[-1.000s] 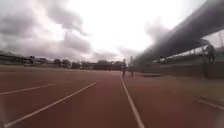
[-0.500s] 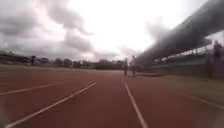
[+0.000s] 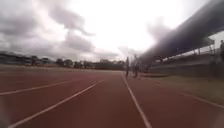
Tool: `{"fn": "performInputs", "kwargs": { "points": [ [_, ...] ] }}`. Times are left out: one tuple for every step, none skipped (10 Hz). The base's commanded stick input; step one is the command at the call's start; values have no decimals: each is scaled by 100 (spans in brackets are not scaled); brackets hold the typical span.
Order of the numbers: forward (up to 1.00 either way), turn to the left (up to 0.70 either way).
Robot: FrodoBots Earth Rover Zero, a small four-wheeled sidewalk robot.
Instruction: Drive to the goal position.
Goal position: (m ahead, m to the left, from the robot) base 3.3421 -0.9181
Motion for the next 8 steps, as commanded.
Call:
{"fn": "performInputs", "kwargs": {
  "points": [
    [85, 0],
    [85, 0],
    [85, 0],
    [85, 0],
    [85, 0],
    [85, 0],
    [85, 0],
    [85, 0]
  ]
}}
